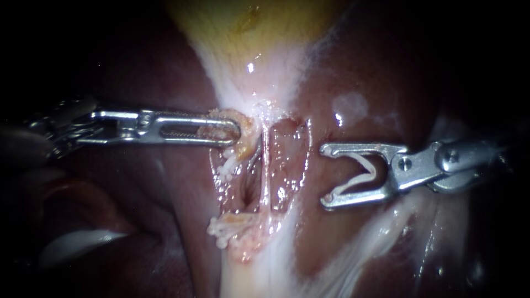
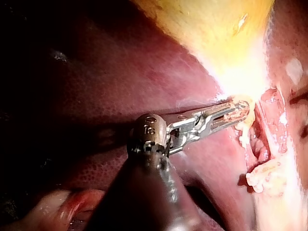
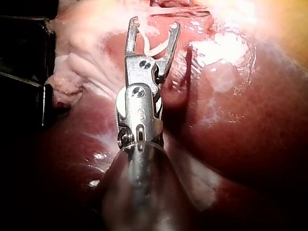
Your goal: Clipping first clip right tube
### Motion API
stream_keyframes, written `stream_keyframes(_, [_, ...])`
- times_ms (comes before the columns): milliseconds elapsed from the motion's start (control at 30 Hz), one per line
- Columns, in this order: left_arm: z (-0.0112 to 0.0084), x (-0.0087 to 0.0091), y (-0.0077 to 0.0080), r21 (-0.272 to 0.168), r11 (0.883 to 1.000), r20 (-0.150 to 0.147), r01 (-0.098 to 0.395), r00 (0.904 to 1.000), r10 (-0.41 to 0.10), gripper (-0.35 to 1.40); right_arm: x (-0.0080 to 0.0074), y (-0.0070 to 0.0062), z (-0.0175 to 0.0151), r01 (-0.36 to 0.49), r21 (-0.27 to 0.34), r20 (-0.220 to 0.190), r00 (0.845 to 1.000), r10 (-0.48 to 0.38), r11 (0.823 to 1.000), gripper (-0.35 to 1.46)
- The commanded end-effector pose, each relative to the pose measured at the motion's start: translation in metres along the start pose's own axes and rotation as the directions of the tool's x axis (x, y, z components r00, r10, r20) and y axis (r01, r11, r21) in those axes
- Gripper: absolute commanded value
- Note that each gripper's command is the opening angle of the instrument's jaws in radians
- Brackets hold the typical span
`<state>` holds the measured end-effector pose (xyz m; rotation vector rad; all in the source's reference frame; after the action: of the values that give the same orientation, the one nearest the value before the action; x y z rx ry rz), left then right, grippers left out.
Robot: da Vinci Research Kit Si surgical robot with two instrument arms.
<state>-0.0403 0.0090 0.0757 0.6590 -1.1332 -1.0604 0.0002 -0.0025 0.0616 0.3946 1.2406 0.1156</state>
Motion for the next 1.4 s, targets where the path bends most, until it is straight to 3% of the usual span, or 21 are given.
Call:
stream_keyframes(33, [-0.0003,-0.0002,-0.0001,0.003,1.000,-0.001,0.001,1.0000,-0.001,-0.35,0.0000,0.0001,0.0000,0.000,-0.001,0.000,1.000,0.000,1.000,0.50])
stream_keyframes(233, [-0.0035,-0.0018,-0.0017,0.007,1.000,-0.011,0.013,0.9999,-0.013,-0.35,-0.0001,0.0001,0.0001,0.000,-0.001,0.000,1.000,0.000,1.000,0.50])
stream_keyframes(400, [-0.0074,-0.0038,-0.0035,0.002,0.999,0.023,0.034,0.9991,-0.034,-0.35,-0.0001,0.0002,0.0001,0.000,-0.001,0.000,1.000,0.000,1.000,0.50])
stream_keyframes(567, [-0.0100,-0.0049,-0.0041,-0.006,0.999,0.051,0.032,0.9982,-0.032,-0.35,-0.0001,0.0001,0.0002,0.000,-0.002,0.000,1.000,0.000,1.000,0.50])
stream_keyframes(767, [-0.0099,-0.0047,-0.0042,-0.009,0.999,0.052,0.032,0.9982,-0.031,-0.35,-0.0005,0.0001,0.0013,-0.033,0.006,-0.004,0.999,0.033,0.999,0.50])
stream_keyframes(967, [-0.0098,-0.0046,-0.0043,-0.010,0.999,0.053,0.032,0.9981,-0.031,-0.35,-0.0024,0.0000,0.0040,-0.120,0.013,-0.009,0.993,0.120,0.993,0.50])
stream_keyframes(1400, [-0.0098,-0.0045,-0.0044,-0.011,0.999,0.054,0.031,0.9981,-0.031,-0.35,-0.0076,0.0009,0.0096,-0.305,0.031,-0.013,0.952,0.305,0.952,0.49])
